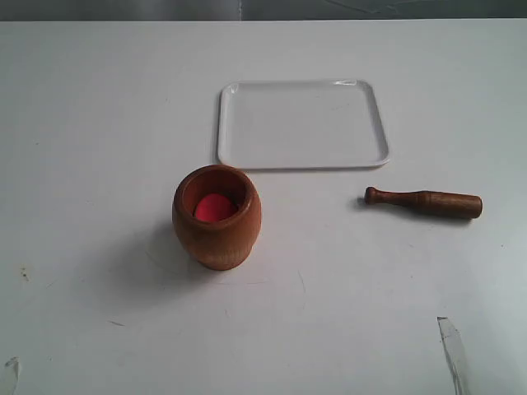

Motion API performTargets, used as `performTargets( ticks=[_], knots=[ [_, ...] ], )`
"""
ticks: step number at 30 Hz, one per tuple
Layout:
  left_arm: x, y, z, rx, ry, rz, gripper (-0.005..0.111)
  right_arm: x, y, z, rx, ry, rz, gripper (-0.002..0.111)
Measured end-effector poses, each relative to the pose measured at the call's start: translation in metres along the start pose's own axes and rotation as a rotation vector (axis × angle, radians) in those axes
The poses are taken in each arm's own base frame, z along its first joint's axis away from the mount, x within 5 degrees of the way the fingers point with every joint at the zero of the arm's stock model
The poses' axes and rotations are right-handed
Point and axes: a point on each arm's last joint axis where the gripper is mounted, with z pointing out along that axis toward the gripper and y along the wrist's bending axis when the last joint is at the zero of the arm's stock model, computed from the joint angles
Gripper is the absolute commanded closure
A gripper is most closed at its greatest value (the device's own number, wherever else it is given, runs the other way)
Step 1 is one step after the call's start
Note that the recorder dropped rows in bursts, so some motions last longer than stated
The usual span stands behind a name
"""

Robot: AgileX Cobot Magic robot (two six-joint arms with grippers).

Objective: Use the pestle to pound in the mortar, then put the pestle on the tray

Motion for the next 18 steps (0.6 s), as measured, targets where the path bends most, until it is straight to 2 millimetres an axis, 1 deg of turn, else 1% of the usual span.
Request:
performTargets(
  ticks=[6, 12, 14, 18],
  knots=[
    [0.000, 0.000, 0.000, 0.000, 0.000, 0.000, 0.107, 0.000, 0.000, 0.000, 0.000, 0.000, 0.000, 0.108],
    [0.000, 0.000, 0.000, 0.000, 0.000, 0.000, 0.107, -0.001, -0.001, 0.000, 0.016, -0.006, -0.054, 0.108],
    [0.000, 0.000, 0.000, 0.000, 0.000, 0.000, 0.107, -0.003, -0.002, 0.000, 0.019, -0.031, -0.083, 0.108],
    [0.000, 0.000, 0.000, 0.000, 0.000, 0.000, 0.107, -0.016, 0.002, -0.001, -0.013, -0.177, -0.110, 0.108]
  ],
)
